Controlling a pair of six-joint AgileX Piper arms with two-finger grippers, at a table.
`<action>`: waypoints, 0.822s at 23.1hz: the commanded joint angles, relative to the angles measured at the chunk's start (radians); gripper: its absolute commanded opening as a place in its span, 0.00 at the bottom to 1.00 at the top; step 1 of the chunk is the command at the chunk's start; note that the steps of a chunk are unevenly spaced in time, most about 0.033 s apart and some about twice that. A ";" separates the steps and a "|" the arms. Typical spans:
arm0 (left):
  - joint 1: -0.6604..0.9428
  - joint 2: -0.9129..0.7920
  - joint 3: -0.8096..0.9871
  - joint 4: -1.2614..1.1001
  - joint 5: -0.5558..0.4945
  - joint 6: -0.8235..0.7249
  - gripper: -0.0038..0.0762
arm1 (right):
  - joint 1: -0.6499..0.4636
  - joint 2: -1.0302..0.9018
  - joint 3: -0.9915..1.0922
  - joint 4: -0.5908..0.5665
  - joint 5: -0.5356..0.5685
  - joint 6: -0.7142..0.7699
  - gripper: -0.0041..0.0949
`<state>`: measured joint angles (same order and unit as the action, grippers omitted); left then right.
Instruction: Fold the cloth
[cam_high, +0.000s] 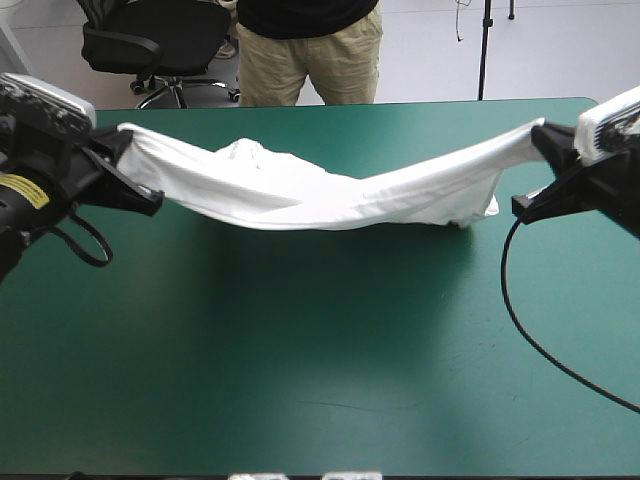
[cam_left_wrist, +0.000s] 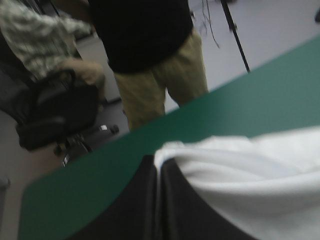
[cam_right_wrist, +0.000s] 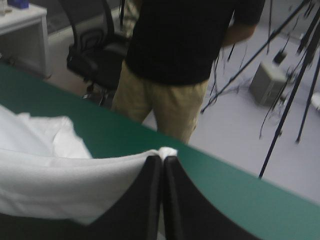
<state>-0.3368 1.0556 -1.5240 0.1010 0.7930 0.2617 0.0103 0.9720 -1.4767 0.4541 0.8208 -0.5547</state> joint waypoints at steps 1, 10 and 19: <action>-0.004 0.020 -0.170 0.019 -0.214 0.009 0.03 | -0.007 0.012 -0.209 0.032 -0.116 -0.063 0.02; -0.004 0.143 -0.555 0.019 -0.492 0.162 0.03 | -0.007 0.084 -0.643 0.026 -0.166 -0.161 0.02; -0.004 0.289 -0.561 0.019 -0.605 0.158 0.03 | -0.007 0.262 -0.679 0.019 -0.103 -0.092 0.02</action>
<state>-0.3368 1.3112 -2.0815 0.1191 0.2371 0.4255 0.0103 1.1635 -2.1429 0.4742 0.7631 -0.6710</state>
